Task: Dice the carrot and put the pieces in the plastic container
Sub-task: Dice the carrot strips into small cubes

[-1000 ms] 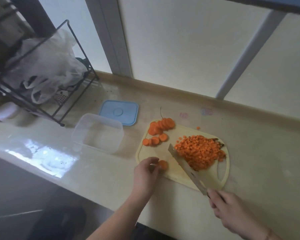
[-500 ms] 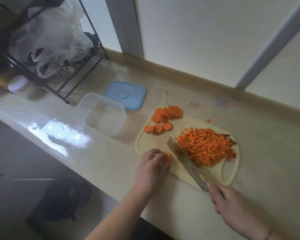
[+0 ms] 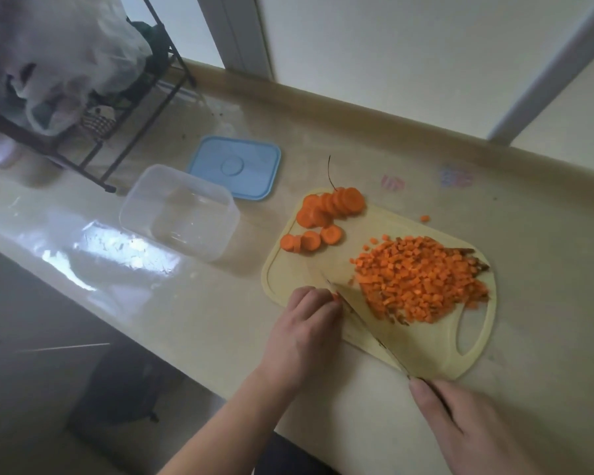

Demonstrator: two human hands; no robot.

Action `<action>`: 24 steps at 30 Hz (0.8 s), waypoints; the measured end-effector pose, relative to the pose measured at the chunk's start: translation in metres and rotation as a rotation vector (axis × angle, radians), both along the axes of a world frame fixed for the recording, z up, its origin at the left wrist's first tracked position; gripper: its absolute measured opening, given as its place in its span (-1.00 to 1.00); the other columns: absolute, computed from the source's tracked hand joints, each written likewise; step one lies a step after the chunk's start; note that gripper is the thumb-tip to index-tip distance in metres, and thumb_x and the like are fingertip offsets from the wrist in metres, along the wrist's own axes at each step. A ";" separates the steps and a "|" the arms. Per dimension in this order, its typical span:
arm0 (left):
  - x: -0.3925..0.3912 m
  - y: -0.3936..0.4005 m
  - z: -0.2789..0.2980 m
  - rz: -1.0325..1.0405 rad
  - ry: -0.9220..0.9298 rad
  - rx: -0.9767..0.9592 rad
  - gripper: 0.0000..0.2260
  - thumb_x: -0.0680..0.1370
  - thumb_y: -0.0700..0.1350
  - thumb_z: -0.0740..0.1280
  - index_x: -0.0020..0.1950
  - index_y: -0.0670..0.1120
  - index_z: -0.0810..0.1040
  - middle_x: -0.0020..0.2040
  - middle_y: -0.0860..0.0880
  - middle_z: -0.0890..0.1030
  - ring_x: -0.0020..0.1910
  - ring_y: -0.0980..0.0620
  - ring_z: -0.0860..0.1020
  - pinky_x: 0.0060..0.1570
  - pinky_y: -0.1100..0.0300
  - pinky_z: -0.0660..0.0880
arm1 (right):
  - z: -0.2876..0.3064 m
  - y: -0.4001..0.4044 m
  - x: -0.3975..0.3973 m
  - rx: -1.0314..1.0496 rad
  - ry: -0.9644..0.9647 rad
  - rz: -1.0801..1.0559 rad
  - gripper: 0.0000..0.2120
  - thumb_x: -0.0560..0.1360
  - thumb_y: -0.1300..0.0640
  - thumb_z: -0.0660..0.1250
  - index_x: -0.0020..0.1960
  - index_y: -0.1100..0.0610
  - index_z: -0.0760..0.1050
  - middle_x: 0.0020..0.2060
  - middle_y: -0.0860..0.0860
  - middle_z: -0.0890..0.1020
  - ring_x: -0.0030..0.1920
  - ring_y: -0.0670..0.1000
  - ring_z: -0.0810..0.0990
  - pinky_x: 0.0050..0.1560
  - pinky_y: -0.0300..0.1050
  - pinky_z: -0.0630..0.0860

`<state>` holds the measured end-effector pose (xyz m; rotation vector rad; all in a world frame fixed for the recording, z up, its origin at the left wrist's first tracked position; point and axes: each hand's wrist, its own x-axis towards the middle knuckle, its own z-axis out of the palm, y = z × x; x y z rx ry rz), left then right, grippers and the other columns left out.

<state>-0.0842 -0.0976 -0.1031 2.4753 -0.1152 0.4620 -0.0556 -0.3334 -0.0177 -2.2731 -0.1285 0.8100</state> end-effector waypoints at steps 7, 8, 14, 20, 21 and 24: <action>-0.001 0.002 0.001 0.006 -0.021 -0.026 -0.89 0.55 -0.25 0.44 0.06 -0.24 0.67 0.11 -0.13 0.63 0.08 -0.13 0.55 0.16 0.07 0.52 | -0.008 -0.006 -0.004 -0.068 -0.041 0.112 0.06 0.17 -0.68 -0.33 -0.05 0.10 0.55 -0.21 -0.06 0.68 -0.17 -0.25 0.59 -0.13 -0.27 0.49; -0.001 0.002 0.001 0.007 -0.027 -0.030 -0.89 0.55 -0.25 0.44 0.06 -0.24 0.68 0.11 -0.13 0.64 0.08 -0.12 0.55 0.16 0.07 0.53 | -0.009 -0.006 -0.005 -0.082 -0.055 0.126 0.05 0.19 -0.67 -0.33 -0.03 0.11 0.55 -0.20 -0.05 0.68 -0.16 -0.22 0.60 -0.13 -0.26 0.49; 0.001 0.003 0.001 0.014 -0.041 -0.056 -0.87 0.56 -0.23 0.42 0.07 -0.23 0.69 0.15 -0.12 0.65 0.13 -0.06 0.54 0.19 0.09 0.53 | -0.010 0.001 -0.003 -0.099 -0.115 0.160 0.01 0.26 -0.62 -0.37 0.00 0.05 0.57 -0.11 -0.07 0.69 -0.09 -0.13 0.59 -0.08 -0.24 0.46; 0.000 0.003 0.000 0.038 -0.024 -0.060 -0.88 0.50 -0.30 0.49 0.03 -0.23 0.69 0.05 -0.13 0.63 0.05 -0.11 0.58 0.13 0.11 0.54 | -0.014 0.015 0.011 -0.035 -0.047 0.118 -0.06 0.25 -0.64 -0.30 -0.23 0.10 0.50 -0.32 -0.01 0.63 -0.24 -0.16 0.58 -0.17 -0.04 0.49; -0.001 0.003 0.000 0.048 -0.023 -0.061 -0.90 0.50 -0.30 0.49 0.01 -0.23 0.69 0.03 -0.13 0.62 0.03 -0.11 0.58 0.11 0.13 0.54 | -0.014 0.013 0.013 -0.034 -0.040 0.103 -0.03 0.24 -0.65 -0.29 -0.22 0.13 0.51 -0.32 0.00 0.64 -0.25 -0.16 0.58 -0.18 -0.03 0.49; -0.001 0.001 0.001 0.067 -0.034 -0.062 -0.94 0.53 -0.26 0.46 -0.03 -0.24 0.68 -0.01 -0.14 0.61 -0.01 -0.12 0.58 0.09 0.19 0.52 | -0.011 0.008 0.013 -0.033 -0.021 0.092 -0.01 0.21 -0.67 -0.28 -0.25 0.15 0.51 -0.32 0.02 0.64 -0.28 -0.16 0.58 -0.20 -0.06 0.48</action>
